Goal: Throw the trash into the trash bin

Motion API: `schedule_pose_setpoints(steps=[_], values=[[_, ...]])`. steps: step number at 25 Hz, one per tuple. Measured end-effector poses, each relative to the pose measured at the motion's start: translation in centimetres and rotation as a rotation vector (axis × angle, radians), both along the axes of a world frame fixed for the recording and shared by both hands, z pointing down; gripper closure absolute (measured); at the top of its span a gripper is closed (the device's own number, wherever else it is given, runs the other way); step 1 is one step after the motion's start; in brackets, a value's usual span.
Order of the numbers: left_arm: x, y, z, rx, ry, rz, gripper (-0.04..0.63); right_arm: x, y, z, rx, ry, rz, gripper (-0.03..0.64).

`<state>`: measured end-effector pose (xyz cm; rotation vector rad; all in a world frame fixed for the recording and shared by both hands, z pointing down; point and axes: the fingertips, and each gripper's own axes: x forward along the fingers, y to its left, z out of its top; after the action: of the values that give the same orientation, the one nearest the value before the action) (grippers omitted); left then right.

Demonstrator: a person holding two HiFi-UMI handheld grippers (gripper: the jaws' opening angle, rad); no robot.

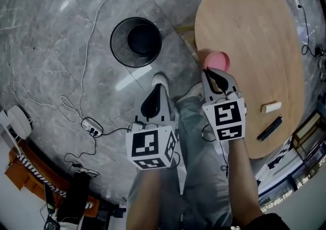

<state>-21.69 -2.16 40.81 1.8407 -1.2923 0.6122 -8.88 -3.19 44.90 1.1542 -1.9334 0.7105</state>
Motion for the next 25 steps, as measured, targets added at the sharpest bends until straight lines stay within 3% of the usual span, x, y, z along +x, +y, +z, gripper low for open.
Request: schedule_pose_setpoints(steps=[7, 13, 18, 21, 23, 25], values=[[-6.8, -0.9, 0.1, -0.004, 0.002, -0.140, 0.589, -9.1, -2.4, -0.2, 0.002, -0.048, -0.167, 0.603], [-12.0, -0.6, 1.7, -0.029, 0.006, -0.283, 0.589, -15.5, -3.0, 3.0, -0.039, -0.056, -0.318, 0.603], [-15.0, -0.1, 3.2, -0.042, 0.008, -0.338, 0.589, -19.2, -3.4, 5.4, -0.059, -0.060, -0.371, 0.601], [-16.2, 0.3, 3.8, -0.055, 0.011, -0.365, 0.589, -20.5, -4.3, 6.1, -0.014, -0.043, -0.374, 0.600], [-16.6, 0.5, 4.0, -0.062, 0.012, -0.371, 0.589, -21.0, -4.8, 6.4, 0.026, -0.002, -0.394, 0.585], [-16.7, 0.7, 4.1, -0.068, 0.014, -0.368, 0.589, -21.4, -4.6, 6.3, 0.024, -0.006, -0.404, 0.500]])
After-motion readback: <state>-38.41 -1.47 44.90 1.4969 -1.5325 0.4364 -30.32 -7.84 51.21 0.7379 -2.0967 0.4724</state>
